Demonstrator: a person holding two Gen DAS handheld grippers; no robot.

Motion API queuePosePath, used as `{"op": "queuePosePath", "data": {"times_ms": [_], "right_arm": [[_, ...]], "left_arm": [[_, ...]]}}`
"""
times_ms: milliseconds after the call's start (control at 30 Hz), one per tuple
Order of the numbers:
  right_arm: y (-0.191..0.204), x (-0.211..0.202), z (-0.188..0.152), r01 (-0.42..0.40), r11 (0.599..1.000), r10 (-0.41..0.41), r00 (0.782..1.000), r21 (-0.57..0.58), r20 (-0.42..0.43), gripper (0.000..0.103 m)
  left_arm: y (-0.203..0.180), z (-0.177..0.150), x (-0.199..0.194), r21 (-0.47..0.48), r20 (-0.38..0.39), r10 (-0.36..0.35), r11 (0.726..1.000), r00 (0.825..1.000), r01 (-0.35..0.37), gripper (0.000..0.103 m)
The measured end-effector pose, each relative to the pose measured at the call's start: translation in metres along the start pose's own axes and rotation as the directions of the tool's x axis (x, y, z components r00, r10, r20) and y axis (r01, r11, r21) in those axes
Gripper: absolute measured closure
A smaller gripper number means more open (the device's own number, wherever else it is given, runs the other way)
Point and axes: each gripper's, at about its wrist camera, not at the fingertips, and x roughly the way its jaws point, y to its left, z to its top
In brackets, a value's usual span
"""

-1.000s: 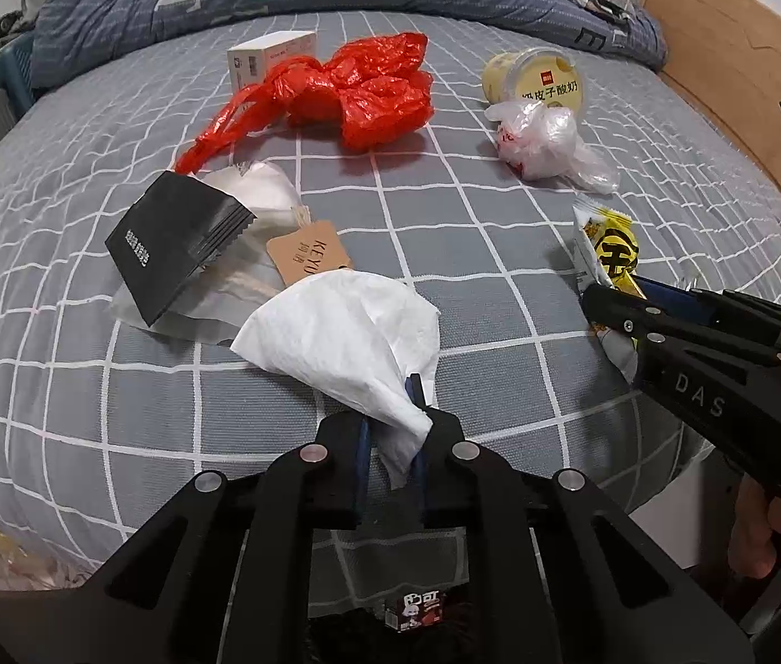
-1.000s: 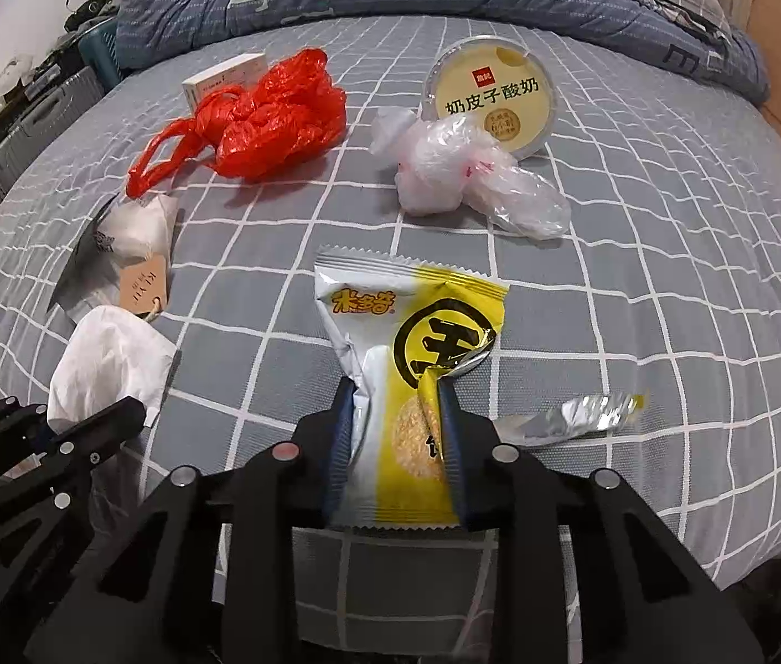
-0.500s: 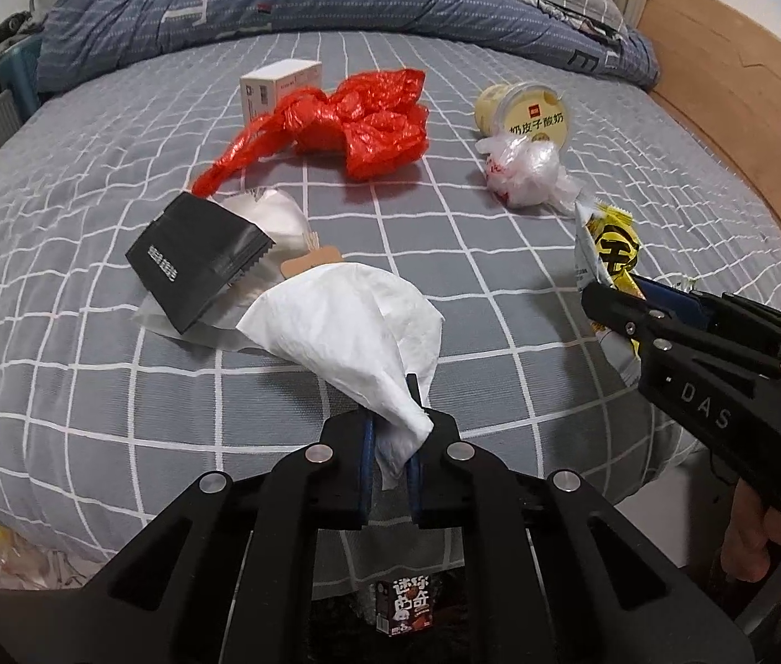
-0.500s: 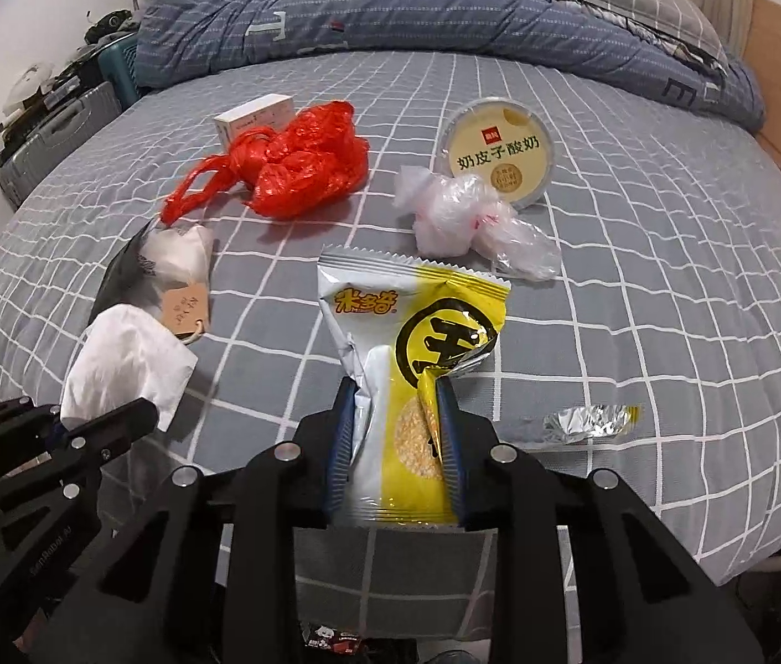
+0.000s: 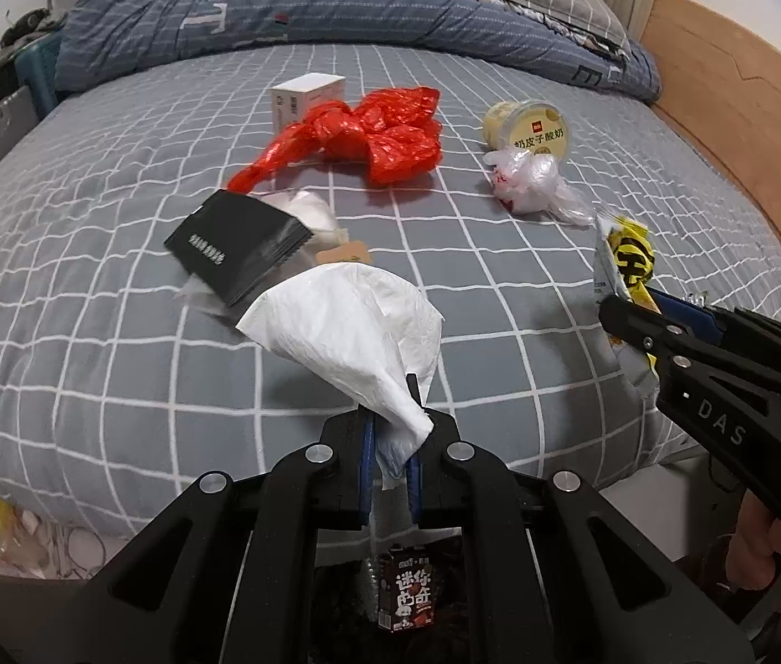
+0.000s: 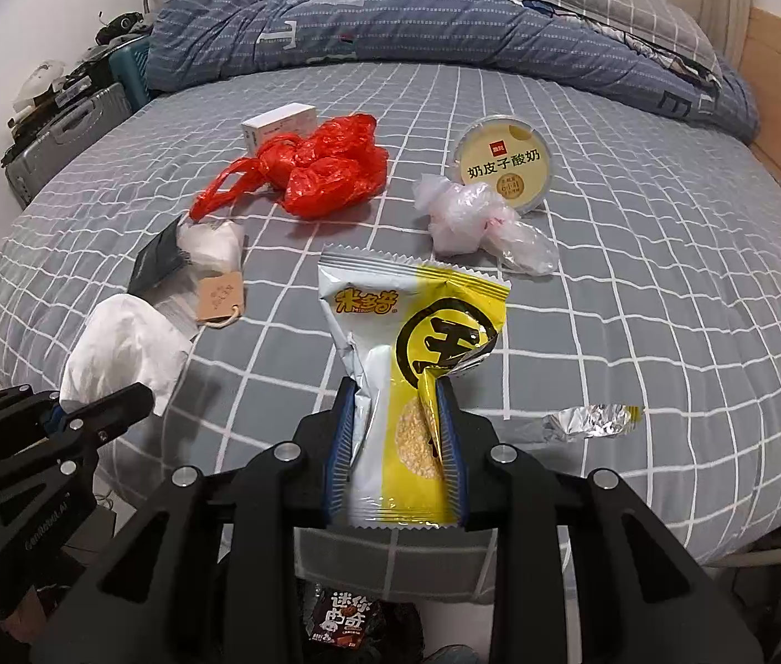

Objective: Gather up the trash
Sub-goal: 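Carry the tissue and cracker packet off the bed over the black bin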

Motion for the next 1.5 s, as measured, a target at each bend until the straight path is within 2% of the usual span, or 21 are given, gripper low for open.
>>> {"op": "queuePosePath", "data": {"times_ms": [400, 867, 1500], "right_arm": [[0.014, -0.025, -0.033, -0.008, 1.000, 0.008, 1.000, -0.003, -0.012, 0.076], [0.025, -0.048, -0.065, -0.016, 1.000, 0.016, 1.000, 0.009, -0.022, 0.076], [0.042, -0.065, -0.126, -0.007, 0.999, 0.003, 0.996, -0.049, -0.088, 0.076]], "left_arm": [[0.002, -0.025, -0.022, -0.023, 0.012, 0.010, 1.000, 1.000, -0.009, 0.095], [0.003, -0.063, -0.038, -0.043, -0.018, 0.016, 0.999, 1.000, -0.016, 0.095], [0.005, -0.129, -0.054, -0.068, -0.085, 0.028, 0.997, 0.996, -0.034, 0.095]]}}
